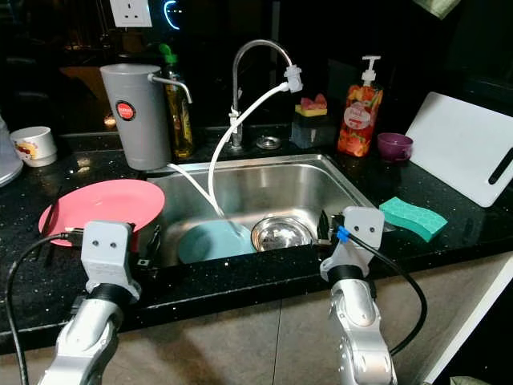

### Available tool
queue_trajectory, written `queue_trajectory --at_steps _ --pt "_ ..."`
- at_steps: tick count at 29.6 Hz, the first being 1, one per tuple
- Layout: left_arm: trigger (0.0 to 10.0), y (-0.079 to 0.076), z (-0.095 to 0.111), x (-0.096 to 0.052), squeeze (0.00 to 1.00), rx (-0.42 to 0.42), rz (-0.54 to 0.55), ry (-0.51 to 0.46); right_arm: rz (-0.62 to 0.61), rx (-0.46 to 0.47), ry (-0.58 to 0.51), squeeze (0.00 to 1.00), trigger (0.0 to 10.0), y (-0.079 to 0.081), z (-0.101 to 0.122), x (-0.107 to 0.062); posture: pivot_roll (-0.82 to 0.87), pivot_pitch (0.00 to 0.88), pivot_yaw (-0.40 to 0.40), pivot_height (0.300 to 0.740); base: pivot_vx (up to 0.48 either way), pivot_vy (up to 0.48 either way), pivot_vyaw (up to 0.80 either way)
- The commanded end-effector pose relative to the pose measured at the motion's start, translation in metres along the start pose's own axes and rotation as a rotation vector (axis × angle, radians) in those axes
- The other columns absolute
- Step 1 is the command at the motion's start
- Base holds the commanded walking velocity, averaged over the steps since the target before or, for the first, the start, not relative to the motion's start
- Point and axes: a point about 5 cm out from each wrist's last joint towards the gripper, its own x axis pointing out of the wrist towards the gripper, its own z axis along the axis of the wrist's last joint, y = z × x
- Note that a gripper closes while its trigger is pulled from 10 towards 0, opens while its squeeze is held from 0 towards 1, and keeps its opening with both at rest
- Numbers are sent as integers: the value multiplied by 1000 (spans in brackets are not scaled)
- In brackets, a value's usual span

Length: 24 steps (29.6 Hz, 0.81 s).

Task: Kitchen organization

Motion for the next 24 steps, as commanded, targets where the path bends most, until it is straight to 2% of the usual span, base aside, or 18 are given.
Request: queue_trajectory --at_steps 1,24 --pt "10000 -1 -2 0 0 2 1 4 -1 7 -1 0 10000 0 1 0 97 41 -44 740 0 0 0" --pt "10000 0 -1 1 0 3 0 3 -5 10 -1 0 10000 1 1 1 98 41 -41 740 0 0 0"
